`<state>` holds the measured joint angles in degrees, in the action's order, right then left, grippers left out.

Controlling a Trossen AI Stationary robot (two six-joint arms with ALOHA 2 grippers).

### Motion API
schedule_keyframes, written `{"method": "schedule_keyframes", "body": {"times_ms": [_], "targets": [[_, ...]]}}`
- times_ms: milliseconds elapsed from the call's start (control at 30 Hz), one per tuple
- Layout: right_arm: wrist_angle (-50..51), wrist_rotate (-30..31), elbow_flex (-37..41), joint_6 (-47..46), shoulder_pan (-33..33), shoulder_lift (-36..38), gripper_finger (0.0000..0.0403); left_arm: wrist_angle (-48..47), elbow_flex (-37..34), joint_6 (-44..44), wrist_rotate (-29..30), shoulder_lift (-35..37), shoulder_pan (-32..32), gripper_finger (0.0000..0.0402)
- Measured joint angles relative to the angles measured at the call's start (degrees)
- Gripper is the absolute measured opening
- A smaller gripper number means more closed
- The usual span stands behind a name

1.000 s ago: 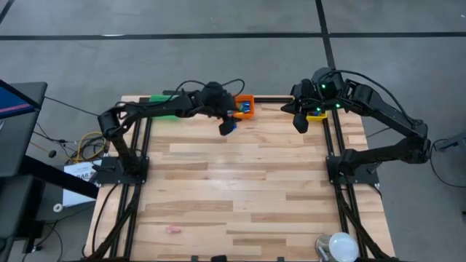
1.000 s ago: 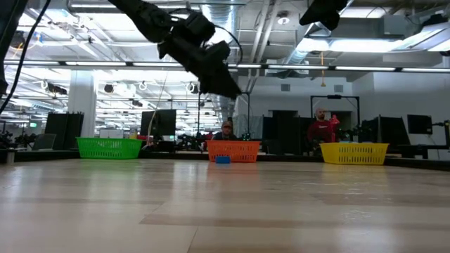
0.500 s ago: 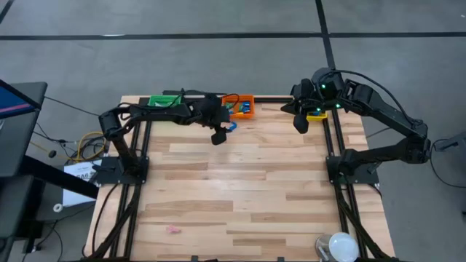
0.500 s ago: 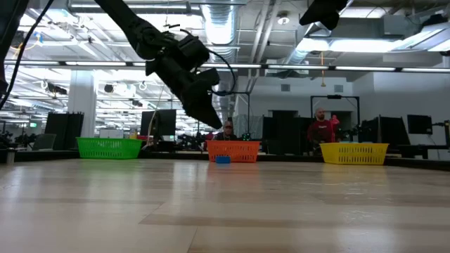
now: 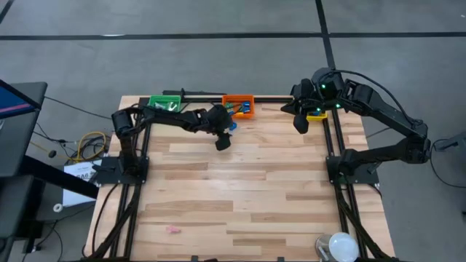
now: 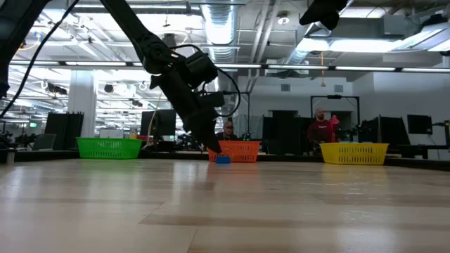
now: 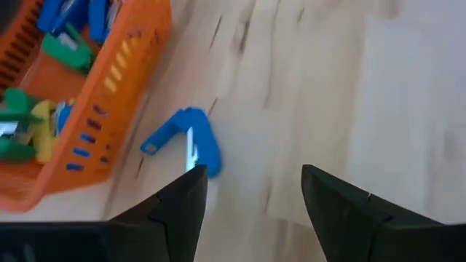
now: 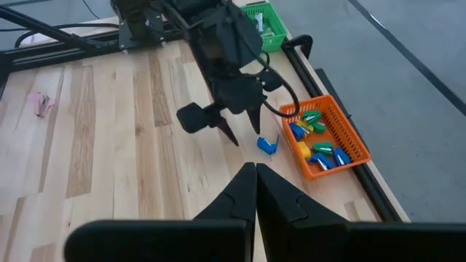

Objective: Pick and place Stapler, Stapler remover, tape
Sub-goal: Put the blue stapler into the orange bin

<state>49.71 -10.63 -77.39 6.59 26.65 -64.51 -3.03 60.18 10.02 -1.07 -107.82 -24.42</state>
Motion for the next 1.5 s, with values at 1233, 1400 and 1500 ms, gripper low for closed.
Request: {"method": "schedule_keyframes", "body": {"times_ms": [1233,1400,1500], "targets": [[0.1,0.0,0.0,0.0,0.0,0.0,0.0000,7.3,0.0,-5.0,4.3,-3.8,-0.9,0.0214],[0.2,0.0,0.0,0.0,0.0,0.0,0.0000,7.2,0.0,-5.5,3.5,-3.8,-0.8,0.0214],[0.2,0.0,0.0,0.0,0.0,0.0,0.0000,7.2,0.0,-6.1,2.9,-3.8,-0.8,0.0214]]}}
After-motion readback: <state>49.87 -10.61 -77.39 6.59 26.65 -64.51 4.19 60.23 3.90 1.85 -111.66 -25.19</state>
